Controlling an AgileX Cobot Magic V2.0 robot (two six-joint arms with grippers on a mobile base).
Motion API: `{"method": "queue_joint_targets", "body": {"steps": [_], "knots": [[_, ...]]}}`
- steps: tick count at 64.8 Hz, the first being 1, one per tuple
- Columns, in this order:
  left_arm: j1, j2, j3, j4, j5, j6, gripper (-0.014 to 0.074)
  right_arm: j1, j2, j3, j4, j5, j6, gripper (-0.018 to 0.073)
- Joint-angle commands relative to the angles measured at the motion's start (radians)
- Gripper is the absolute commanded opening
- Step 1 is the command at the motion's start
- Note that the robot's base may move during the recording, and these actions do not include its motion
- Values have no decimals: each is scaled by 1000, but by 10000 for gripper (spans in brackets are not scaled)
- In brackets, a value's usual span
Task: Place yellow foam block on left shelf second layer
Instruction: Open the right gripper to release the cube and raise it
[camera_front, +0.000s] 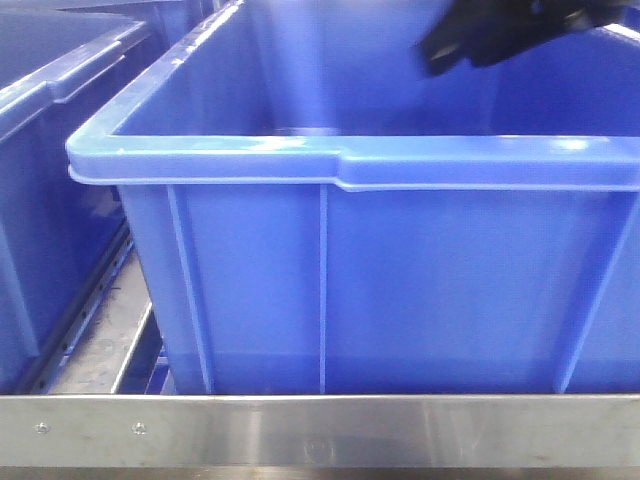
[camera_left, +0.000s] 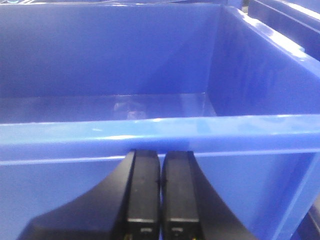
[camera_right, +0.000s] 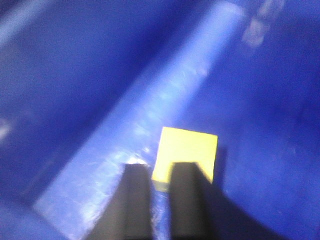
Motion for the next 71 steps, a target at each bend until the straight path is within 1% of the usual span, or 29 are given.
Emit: {"method": "queue_joint_targets", "body": {"steps": [1, 5, 15, 37, 45, 51, 56, 59, 71], "knots": [[-5, -13, 26, -3, -88, -4, 136, -1, -94, 32, -13, -152, -6, 53], [-5, -13, 26, -3, -88, -4, 136, -1, -126, 57, -13, -181, -6, 55], [-5, -13, 26, -3, -88, -4, 136, -1, -165, 77, -13, -174, -6, 55], [-5, -13, 26, -3, -88, -4, 136, -1, -168, 88, -13, -192, -6, 55], [-5, -13, 26, -3, -88, -4, 136, -9, -204, 149, 0, -242, -6, 55], [-5, -13, 26, -3, -88, -4, 136, -25, -278, 231, 6, -270, -6, 55], [-5, -13, 26, -3, -88, -4, 136, -59, -373, 300, 6, -266, -6, 55], [-5, -13, 26, -3, -88, -4, 136, -93, -441, 341, 6, -259, -6, 55], [-5, -13, 26, -3, -88, -4, 136, -287, -754, 477, 6, -218, -6, 55]]}}
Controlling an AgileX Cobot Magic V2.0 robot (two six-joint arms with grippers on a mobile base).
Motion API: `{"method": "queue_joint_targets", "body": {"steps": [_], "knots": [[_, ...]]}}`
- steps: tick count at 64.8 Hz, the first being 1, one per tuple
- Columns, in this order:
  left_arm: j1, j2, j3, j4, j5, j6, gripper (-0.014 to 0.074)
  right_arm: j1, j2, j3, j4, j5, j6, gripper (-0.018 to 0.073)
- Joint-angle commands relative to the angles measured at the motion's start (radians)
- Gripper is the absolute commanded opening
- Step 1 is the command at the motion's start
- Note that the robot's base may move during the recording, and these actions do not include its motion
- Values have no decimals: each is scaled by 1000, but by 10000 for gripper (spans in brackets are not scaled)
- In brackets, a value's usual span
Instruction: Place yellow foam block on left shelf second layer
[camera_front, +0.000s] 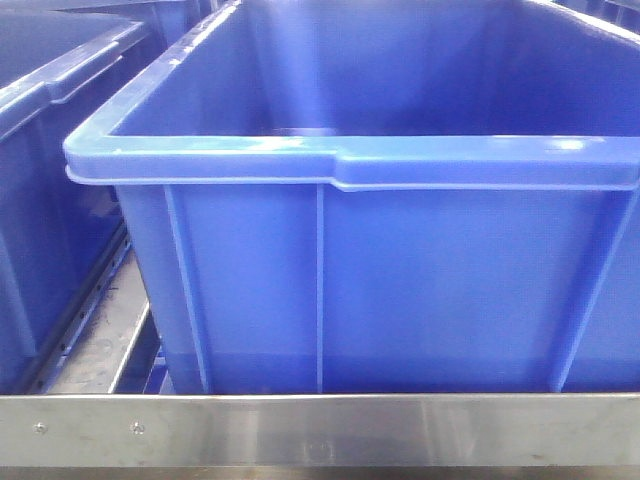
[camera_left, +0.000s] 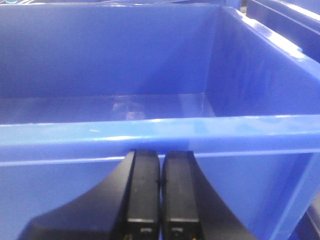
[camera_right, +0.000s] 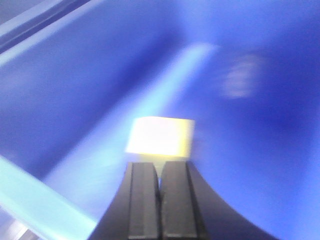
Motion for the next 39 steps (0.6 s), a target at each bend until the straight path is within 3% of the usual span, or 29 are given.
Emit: {"method": "queue_joint_targets", "body": {"steps": [1, 16, 39], "knots": [[-5, -13, 26, -3, -88, -4, 136, -86, -125, 20, 3, -62, -6, 55], [-5, -13, 26, -3, -88, -4, 136, -295, -403, 152, 24, -28, -6, 55], [-5, -13, 26, -3, -88, -4, 136, -393, -477, 281, 73, -35, -6, 55]]}}
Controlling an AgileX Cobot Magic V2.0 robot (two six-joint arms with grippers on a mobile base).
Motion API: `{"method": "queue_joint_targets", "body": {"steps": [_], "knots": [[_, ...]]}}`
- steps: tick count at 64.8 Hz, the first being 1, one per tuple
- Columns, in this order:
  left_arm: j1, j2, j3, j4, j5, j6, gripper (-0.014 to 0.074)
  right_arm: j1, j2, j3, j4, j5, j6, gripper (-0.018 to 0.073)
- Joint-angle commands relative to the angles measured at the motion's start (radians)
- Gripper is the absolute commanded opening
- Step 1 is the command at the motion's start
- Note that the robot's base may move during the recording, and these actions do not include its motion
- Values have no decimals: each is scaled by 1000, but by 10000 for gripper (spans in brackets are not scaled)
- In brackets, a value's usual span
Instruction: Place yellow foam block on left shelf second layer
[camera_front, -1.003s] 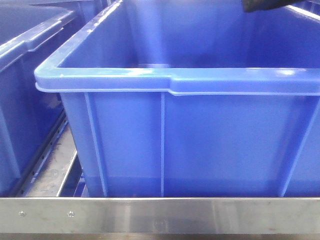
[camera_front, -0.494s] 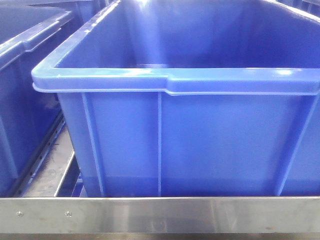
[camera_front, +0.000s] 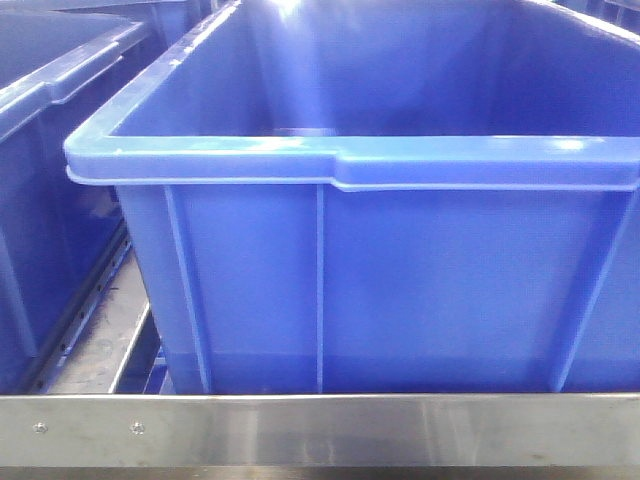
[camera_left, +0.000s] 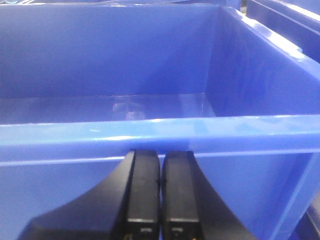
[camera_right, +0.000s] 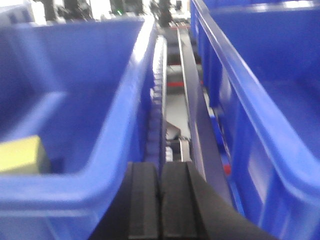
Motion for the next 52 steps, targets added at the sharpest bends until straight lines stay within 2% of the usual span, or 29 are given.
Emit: {"method": "queue_joint_targets", "body": {"steps": [1, 52], "knots": [[-5, -13, 26, -3, -88, -4, 136, -22, -18, -11, 1, -79, -6, 55], [-5, -13, 26, -3, -88, -4, 136, -40, -17, -11, 1, -80, -6, 55]]}}
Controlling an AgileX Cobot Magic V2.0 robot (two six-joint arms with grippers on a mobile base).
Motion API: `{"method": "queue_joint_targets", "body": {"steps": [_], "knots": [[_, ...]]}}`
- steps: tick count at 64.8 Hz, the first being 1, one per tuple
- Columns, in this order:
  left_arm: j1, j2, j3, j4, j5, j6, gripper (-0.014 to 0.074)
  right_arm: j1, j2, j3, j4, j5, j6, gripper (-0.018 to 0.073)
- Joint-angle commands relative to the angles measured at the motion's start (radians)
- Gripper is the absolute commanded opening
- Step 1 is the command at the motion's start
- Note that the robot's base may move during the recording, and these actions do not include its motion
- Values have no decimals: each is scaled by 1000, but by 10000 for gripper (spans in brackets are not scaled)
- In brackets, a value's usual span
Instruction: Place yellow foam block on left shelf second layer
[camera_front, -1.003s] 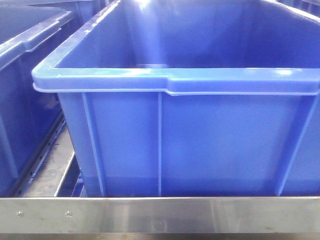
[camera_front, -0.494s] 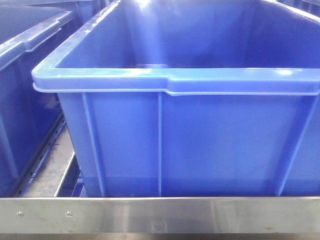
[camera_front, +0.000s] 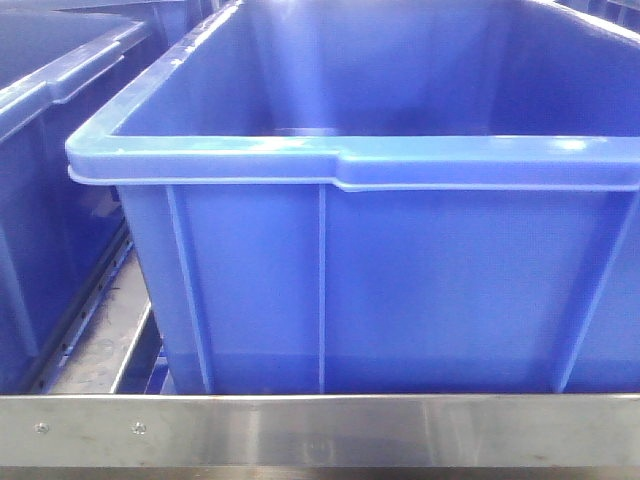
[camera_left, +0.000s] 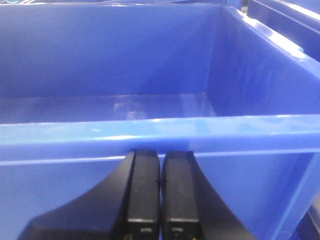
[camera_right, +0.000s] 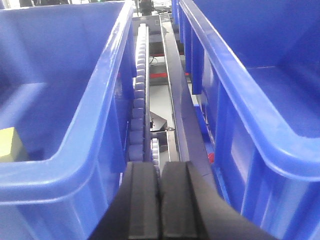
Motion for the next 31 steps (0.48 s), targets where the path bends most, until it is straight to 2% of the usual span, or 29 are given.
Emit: {"method": "queue_joint_targets", "body": {"steps": [1, 31], "knots": [[-5, -13, 26, -3, -88, -4, 136, -3, -17, -22, -2, -87, -6, 55], [-5, -13, 26, -3, -88, -4, 136, -3, -17, -22, -2, -87, -6, 55]]}}
